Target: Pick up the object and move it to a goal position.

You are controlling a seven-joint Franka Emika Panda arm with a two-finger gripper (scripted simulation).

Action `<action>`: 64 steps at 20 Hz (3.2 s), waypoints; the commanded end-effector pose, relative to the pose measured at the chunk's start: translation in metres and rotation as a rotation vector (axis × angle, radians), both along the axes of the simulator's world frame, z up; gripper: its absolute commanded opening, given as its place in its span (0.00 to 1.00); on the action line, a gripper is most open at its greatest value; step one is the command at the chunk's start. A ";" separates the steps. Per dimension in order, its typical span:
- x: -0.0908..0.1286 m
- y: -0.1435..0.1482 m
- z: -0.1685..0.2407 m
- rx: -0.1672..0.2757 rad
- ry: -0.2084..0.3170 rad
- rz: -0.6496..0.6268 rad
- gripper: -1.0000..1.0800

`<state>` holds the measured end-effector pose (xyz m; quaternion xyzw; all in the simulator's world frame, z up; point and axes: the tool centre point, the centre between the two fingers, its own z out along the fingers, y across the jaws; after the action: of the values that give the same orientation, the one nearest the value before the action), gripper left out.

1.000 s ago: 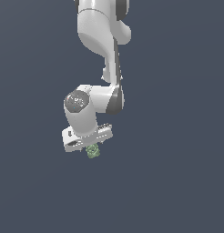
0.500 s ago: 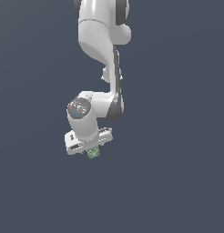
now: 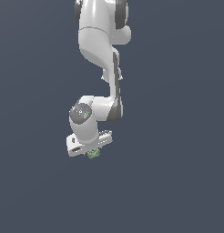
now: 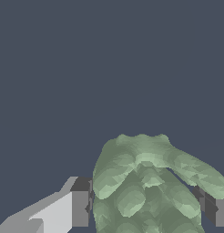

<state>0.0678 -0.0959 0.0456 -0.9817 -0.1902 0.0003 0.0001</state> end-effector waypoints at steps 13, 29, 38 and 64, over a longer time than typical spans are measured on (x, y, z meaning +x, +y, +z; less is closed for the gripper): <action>-0.001 0.001 0.003 0.000 -0.001 0.000 0.00; -0.044 0.032 0.064 -0.001 -0.001 0.000 0.00; -0.087 0.064 0.129 -0.001 -0.001 0.000 0.00; -0.181 0.138 0.284 -0.001 -0.001 0.000 0.00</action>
<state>-0.1109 0.0408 0.3259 -0.9817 -0.1907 -0.0004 -0.0005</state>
